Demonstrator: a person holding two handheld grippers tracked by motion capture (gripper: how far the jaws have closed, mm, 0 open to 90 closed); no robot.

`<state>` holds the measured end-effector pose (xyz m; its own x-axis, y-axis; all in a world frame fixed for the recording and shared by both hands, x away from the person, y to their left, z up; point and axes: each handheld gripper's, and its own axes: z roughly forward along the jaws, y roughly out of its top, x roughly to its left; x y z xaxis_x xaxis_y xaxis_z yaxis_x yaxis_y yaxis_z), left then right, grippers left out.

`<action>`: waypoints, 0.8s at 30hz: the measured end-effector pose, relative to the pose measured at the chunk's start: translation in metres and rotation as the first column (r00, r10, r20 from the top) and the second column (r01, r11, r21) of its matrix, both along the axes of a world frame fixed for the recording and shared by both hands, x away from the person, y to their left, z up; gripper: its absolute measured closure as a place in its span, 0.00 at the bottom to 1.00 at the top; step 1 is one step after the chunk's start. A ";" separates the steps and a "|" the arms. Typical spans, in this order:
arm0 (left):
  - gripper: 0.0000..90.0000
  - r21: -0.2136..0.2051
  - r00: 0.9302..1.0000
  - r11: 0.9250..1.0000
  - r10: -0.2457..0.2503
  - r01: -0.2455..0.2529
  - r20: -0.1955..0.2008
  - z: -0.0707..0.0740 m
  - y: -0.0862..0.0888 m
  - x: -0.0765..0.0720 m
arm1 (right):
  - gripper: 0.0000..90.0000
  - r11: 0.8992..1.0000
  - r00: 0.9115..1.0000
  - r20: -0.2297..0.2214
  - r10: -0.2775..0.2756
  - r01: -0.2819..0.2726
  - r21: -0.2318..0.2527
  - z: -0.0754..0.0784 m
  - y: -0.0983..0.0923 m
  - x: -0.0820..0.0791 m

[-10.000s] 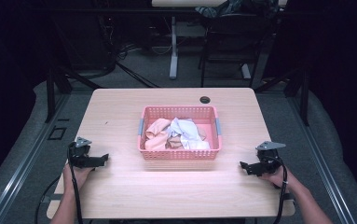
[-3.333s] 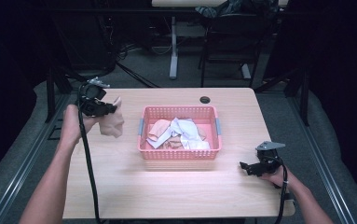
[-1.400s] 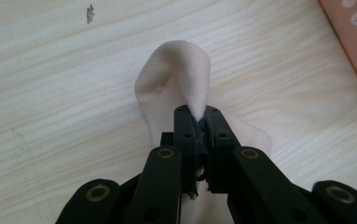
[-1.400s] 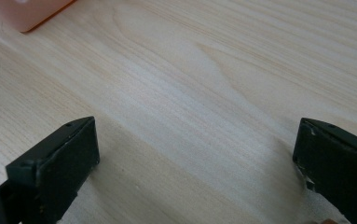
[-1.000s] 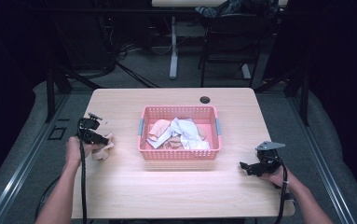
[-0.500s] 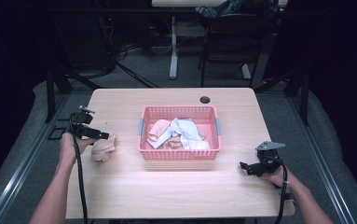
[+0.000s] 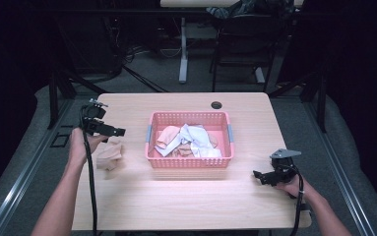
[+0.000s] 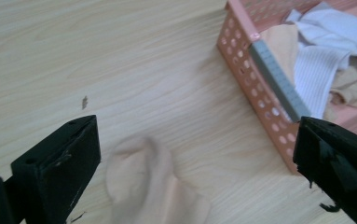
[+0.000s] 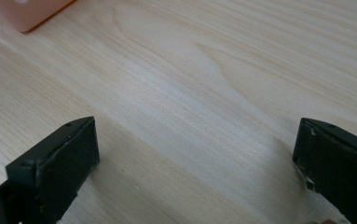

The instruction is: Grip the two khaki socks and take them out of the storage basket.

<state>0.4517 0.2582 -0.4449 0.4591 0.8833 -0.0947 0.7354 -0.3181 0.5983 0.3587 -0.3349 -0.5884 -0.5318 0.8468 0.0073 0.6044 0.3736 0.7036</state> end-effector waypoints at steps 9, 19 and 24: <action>0.00 0.005 0.996 0.997 -0.076 0.076 0.038 0.017 -0.040 0.007 | 0.00 1.000 1.000 -0.001 0.001 -0.001 -0.005 0.000 0.000 0.000; 0.03 0.021 0.986 0.987 -0.159 0.158 0.054 0.019 -0.093 0.013 | 0.00 1.000 1.000 0.002 0.000 0.000 -0.006 0.000 0.000 0.000; 0.08 0.023 0.980 0.982 -0.189 0.188 0.057 0.013 -0.118 0.020 | 0.00 1.000 1.000 0.003 0.000 0.000 -0.006 0.000 0.000 0.000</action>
<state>0.4712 0.1407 -0.4321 0.6221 0.7815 -0.0484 0.6252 -0.4586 0.6315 0.3587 -0.3348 -0.5883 -0.5316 0.8470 0.0009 0.6026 0.3775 0.7031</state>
